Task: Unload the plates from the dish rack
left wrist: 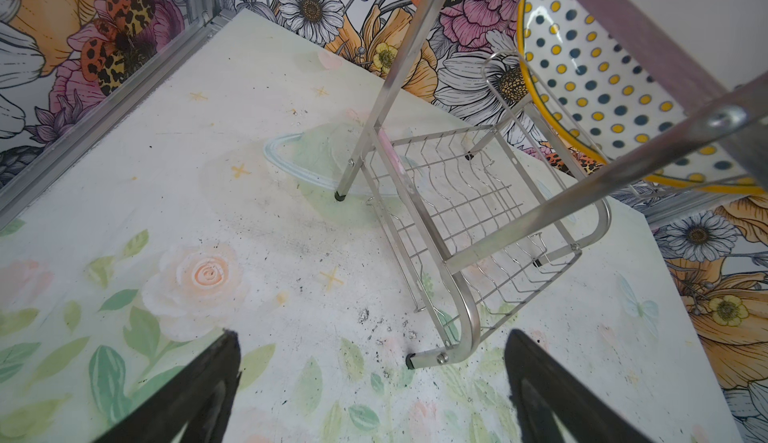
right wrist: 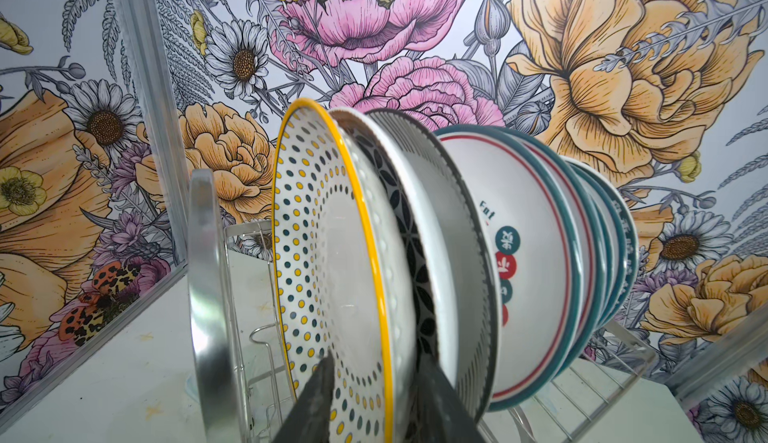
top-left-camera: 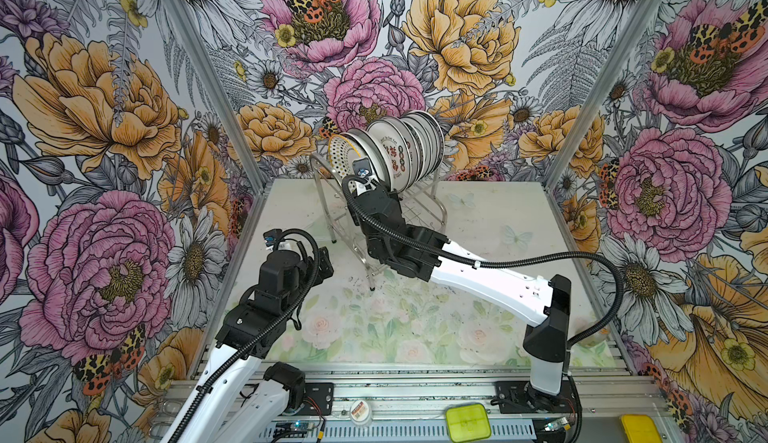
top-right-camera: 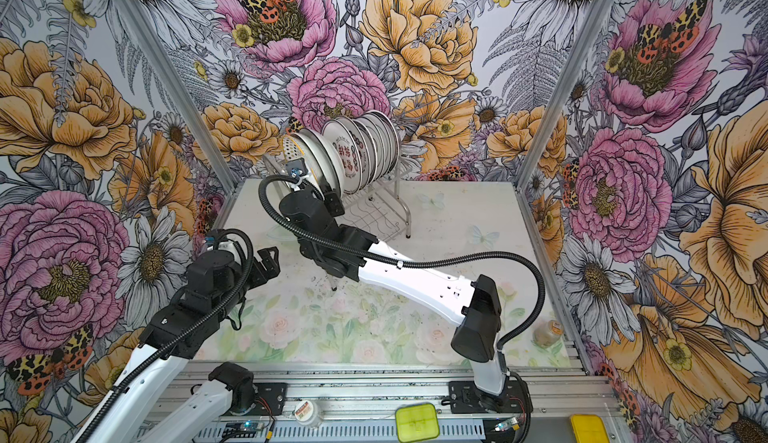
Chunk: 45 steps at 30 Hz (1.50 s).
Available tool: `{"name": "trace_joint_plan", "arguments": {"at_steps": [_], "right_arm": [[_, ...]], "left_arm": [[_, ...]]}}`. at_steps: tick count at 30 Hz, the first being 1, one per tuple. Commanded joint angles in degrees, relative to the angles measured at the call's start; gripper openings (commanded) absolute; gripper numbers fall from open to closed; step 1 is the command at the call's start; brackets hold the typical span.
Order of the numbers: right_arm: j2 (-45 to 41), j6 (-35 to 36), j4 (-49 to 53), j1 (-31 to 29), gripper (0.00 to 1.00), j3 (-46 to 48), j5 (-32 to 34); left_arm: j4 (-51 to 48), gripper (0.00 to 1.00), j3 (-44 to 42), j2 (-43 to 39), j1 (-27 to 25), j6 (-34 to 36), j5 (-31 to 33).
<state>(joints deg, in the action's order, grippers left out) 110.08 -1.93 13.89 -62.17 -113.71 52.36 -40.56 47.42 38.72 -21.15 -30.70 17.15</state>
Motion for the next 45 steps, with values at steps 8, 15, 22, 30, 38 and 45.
{"name": "trace_joint_plan", "arguments": {"at_steps": [8, 15, 22, 30, 38, 45], "right_arm": [[2.58, -1.0, 0.43, 0.66, 0.36, 0.34, -1.95], [2.63, -0.11, -0.74, 0.82, 0.32, 0.73, -1.97], [3.12, 0.51, -2.95, 2.35, 0.24, -0.39, -2.37], [4.22, 1.96, -5.06, 3.02, 0.12, -1.32, -2.27], [4.1, 2.06, -5.41, 2.8, 0.01, -0.89, -2.31], [2.99, 3.62, -6.35, 2.49, 0.0, -0.95, -2.35]], "left_arm": [[-0.32, 0.99, 0.18, -0.04, 0.91, -0.23, -1.15], [-0.23, 0.99, 0.0, 0.15, 1.06, -0.18, -1.32], [-0.27, 0.99, -0.02, 0.24, 1.11, -0.23, -1.75], [-0.24, 0.99, 0.36, 0.57, 1.28, 0.02, -2.03], [-0.23, 0.99, 0.28, 0.94, 1.54, -0.06, -2.03], [0.13, 0.99, 0.31, 1.8, 1.75, -0.15, -2.21]]}}
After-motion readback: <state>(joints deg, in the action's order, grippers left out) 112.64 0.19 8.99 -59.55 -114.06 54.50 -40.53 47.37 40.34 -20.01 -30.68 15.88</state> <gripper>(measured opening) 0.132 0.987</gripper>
